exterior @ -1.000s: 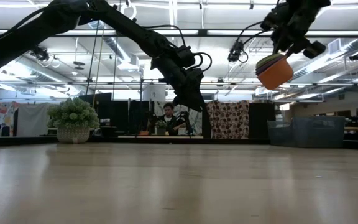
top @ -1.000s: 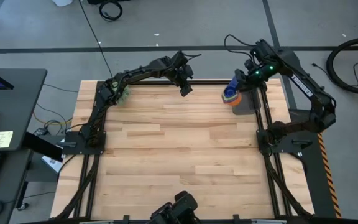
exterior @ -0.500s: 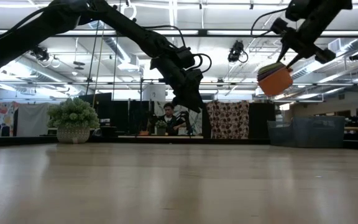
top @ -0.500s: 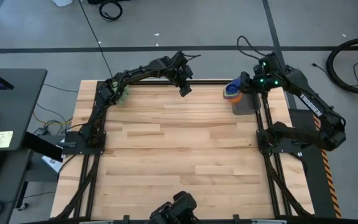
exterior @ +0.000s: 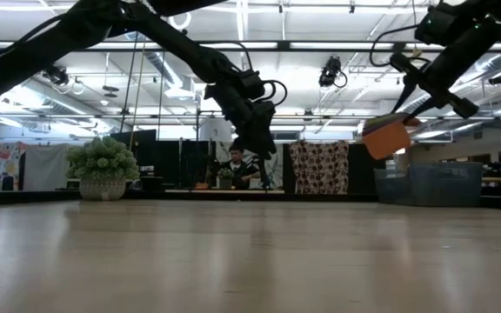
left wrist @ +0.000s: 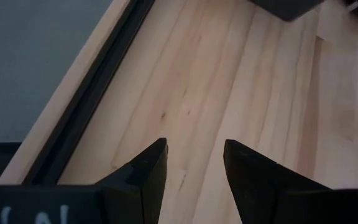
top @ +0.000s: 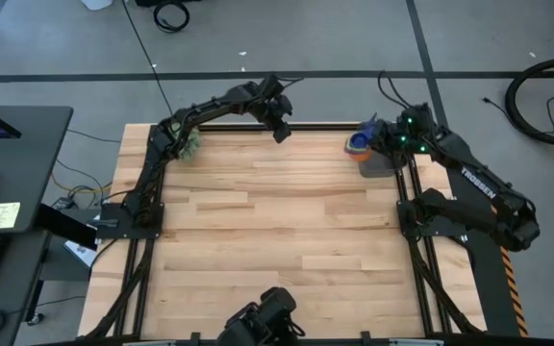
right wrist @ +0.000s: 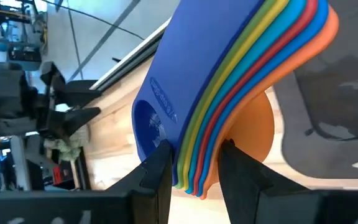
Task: Nest measuring cups in basket
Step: Put the nested measuring cups into the black bin
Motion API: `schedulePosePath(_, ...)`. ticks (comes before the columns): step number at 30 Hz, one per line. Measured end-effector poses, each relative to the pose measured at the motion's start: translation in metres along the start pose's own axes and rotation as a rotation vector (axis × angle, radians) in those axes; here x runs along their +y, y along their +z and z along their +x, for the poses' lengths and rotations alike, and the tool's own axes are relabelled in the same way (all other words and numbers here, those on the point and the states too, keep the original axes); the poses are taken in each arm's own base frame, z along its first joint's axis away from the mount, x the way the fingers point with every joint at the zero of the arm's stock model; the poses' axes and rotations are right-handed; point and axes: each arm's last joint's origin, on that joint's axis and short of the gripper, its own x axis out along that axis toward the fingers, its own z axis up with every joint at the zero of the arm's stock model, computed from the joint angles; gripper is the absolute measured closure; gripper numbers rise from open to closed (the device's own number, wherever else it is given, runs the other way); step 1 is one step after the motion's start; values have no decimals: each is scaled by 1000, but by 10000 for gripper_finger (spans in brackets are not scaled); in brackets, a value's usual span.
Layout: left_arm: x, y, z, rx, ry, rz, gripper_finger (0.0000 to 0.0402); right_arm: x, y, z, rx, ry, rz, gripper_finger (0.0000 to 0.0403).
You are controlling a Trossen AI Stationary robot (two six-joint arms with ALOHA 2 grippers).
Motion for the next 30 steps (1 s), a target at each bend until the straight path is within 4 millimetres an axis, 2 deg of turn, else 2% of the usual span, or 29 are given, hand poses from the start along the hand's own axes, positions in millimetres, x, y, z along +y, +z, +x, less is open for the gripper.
schedulePosePath(11, 12, -1, -5, -10, 2, -21, 239, -7, 0, -5, -119, -51, -9, 290)
schedulePosePath(20, 14, -1, -6, -12, 5, -24, 239, -11, 3, -6, -220, -133, -3, 290)
schedulePosePath(30, 16, -1, -7, -14, 7, -27, 239, -32, 1, 15, -220, -131, 33, 290)
